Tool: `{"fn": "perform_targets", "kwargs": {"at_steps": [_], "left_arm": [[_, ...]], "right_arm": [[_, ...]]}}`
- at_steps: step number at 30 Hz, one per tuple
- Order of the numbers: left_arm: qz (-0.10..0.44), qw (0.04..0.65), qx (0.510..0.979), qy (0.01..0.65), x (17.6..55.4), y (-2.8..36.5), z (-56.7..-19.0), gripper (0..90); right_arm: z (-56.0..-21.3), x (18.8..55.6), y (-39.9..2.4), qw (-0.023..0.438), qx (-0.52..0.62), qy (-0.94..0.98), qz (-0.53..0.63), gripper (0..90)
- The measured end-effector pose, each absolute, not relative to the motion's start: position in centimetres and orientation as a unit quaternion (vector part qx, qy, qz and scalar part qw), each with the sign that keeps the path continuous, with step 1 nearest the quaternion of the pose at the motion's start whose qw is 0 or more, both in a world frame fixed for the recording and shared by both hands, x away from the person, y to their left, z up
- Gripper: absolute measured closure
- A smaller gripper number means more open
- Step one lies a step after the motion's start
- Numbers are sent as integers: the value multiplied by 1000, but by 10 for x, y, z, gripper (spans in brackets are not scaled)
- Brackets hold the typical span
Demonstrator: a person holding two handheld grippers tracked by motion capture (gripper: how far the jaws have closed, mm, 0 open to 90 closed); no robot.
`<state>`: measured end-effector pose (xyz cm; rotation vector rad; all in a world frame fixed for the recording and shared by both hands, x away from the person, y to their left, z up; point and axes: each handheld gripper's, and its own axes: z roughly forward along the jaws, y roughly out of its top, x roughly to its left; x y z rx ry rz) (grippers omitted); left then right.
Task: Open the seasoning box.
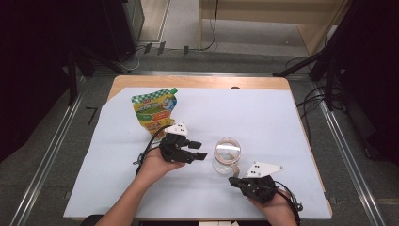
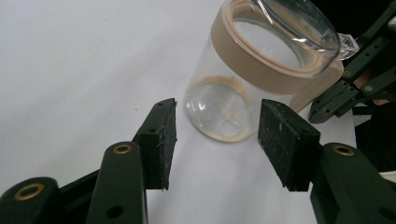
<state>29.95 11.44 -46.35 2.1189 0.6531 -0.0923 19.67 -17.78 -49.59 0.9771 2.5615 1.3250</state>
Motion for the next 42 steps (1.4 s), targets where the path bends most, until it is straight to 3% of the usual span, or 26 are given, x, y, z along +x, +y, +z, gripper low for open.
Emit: {"fn": "perform_targets", "kwargs": {"at_steps": [23, 42], "left_arm": [[-46, 442, 855, 266, 300, 114, -465, 480], [-24, 436, 859, 266, 295, 122, -461, 462]], "right_arm": [[-502, 247, -224, 85, 408, 802, 429, 900], [-507, 291, -219, 144, 436, 774, 437, 900]]}}
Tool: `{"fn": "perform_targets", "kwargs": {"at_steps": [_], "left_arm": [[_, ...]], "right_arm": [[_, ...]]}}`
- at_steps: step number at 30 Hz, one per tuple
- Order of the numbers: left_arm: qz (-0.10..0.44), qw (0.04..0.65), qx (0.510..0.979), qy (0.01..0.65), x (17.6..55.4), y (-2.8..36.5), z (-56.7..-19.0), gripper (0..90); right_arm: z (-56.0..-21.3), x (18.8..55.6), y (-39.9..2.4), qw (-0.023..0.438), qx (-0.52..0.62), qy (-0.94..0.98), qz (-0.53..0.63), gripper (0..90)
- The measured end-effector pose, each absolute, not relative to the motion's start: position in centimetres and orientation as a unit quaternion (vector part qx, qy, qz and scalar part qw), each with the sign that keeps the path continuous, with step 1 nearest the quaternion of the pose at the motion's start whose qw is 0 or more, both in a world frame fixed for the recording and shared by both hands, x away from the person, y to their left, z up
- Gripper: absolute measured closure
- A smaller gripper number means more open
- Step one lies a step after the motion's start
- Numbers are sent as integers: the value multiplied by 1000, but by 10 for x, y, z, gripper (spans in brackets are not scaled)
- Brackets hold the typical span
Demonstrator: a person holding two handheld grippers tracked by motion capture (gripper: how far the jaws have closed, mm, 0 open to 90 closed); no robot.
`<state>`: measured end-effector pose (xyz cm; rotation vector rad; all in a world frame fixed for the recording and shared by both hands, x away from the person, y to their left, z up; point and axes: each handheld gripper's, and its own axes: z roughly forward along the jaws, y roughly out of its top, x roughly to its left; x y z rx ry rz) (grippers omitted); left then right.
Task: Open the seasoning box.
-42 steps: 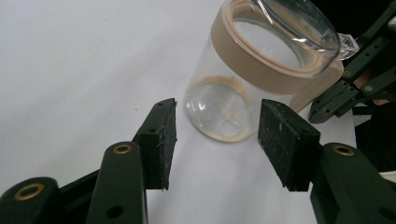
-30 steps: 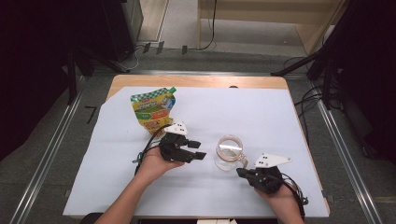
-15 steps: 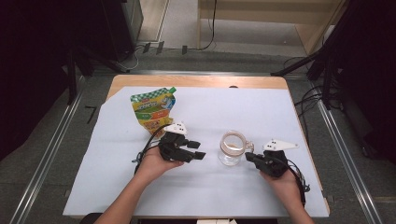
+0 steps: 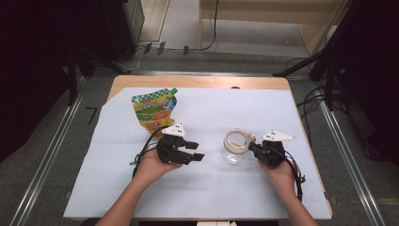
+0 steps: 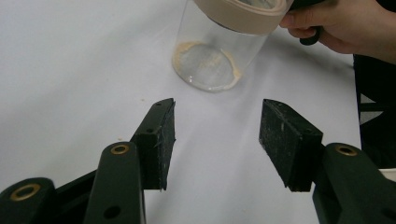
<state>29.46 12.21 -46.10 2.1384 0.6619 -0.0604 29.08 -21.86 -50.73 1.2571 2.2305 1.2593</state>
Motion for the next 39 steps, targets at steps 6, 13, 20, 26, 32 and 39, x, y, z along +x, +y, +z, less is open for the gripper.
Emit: {"fn": "perform_targets", "kwargs": {"at_steps": [6, 13, 20, 26, 32, 39], "left_arm": [[-19, 437, 857, 271, 292, 125, -460, 466], [-20, 445, 854, 269, 290, 127, -459, 458], [-37, 464, 841, 275, 289, 127, -451, 320], [-40, 480, 837, 259, 285, 118, -447, 277], [-47, 460, 847, 263, 291, 104, -452, 206], [-41, 460, 849, 257, 293, 89, -459, 168]], "right_arm": [[-513, 292, -213, 142, 430, 781, 430, 900], [-515, 285, -186, 122, 401, 798, 433, 900], [-508, 278, -172, 104, 383, 806, 439, 900], [-488, 270, -187, 103, 380, 802, 450, 900], [-475, 269, -208, 117, 388, 793, 454, 900], [-485, 285, -204, 101, 399, 797, 441, 900]]}}
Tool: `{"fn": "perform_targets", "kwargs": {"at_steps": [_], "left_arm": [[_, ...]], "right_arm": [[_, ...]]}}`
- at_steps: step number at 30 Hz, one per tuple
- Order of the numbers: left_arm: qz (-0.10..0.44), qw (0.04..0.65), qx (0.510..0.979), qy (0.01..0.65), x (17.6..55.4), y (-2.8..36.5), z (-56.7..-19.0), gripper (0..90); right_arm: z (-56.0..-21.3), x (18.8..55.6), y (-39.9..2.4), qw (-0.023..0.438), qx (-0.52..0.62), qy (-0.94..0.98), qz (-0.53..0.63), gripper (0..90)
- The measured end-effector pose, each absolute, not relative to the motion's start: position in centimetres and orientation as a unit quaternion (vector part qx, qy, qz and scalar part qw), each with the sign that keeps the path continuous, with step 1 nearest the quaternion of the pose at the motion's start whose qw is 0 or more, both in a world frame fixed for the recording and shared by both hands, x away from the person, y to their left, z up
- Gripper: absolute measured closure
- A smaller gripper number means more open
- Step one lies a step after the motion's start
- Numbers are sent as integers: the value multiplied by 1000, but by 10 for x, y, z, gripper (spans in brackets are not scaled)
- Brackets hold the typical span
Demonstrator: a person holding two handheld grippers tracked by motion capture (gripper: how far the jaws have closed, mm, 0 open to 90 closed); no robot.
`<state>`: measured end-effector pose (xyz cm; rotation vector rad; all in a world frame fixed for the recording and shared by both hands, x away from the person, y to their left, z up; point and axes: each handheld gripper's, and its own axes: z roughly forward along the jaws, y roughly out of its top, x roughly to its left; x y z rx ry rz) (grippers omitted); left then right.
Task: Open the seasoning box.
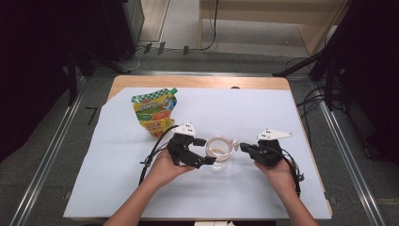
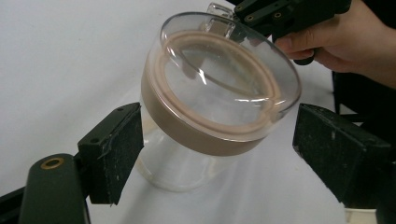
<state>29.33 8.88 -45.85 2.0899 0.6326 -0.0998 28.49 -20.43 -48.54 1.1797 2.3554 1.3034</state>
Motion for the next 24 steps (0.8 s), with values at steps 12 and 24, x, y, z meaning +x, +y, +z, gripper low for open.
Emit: {"fn": "perform_targets", "kwargs": {"at_steps": [12, 24], "left_arm": [[19, 444, 865, 234, 290, 66, -466, 108], [55, 443, 866, 227, 287, 57, -461, 101]], "right_arm": [[-496, 295, -194, 94, 411, 799, 429, 900], [-498, 294, -194, 92, 421, 795, 427, 900]]}}
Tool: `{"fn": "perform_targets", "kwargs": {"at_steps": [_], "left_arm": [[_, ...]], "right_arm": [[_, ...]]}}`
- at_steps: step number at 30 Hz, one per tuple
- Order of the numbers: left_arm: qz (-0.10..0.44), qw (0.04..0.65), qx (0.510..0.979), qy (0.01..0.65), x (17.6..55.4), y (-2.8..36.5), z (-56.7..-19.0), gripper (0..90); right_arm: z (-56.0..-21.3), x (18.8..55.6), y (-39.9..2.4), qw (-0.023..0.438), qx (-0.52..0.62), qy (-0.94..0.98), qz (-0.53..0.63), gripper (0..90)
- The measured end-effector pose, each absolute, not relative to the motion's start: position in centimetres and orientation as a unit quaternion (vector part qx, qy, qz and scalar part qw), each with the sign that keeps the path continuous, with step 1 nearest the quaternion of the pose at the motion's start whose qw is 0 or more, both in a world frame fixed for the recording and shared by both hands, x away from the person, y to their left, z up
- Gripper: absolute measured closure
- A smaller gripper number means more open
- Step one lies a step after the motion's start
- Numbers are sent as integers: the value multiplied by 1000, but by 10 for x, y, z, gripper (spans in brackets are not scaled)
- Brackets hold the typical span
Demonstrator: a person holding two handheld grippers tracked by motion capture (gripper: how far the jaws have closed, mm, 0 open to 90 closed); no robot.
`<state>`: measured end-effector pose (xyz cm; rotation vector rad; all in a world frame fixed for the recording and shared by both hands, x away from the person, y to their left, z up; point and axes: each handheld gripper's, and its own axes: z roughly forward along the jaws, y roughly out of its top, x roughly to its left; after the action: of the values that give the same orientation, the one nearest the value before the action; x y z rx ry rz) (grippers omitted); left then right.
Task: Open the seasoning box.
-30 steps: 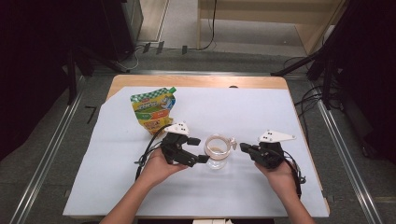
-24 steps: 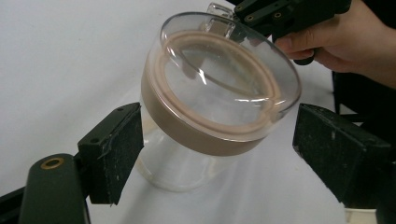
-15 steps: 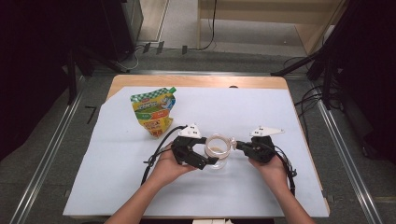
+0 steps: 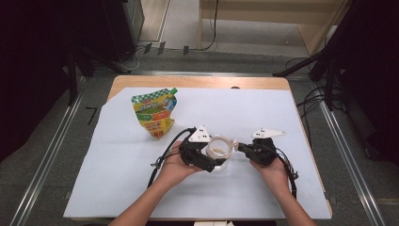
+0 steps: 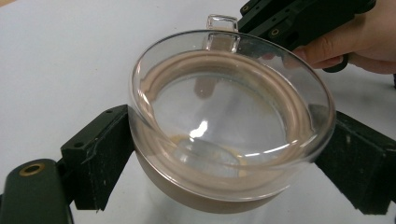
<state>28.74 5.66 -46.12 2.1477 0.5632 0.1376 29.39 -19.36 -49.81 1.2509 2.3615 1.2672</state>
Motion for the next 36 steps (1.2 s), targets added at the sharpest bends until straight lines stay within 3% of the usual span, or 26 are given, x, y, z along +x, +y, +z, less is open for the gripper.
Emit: {"fn": "perform_targets", "kwargs": {"at_steps": [27, 30, 33, 36], "left_arm": [[42, 432, 873, 221, 292, 51, -433, 107], [20, 461, 861, 214, 293, 51, -427, 257], [23, 455, 866, 207, 292, 44, -423, 267], [13, 456, 866, 202, 290, 41, -418, 396]], "right_arm": [[-498, 292, -194, 88, 424, 793, 429, 900], [-498, 292, -194, 86, 423, 791, 433, 900], [-498, 291, -194, 86, 421, 793, 432, 900], [-498, 291, -195, 85, 421, 792, 434, 900]]}}
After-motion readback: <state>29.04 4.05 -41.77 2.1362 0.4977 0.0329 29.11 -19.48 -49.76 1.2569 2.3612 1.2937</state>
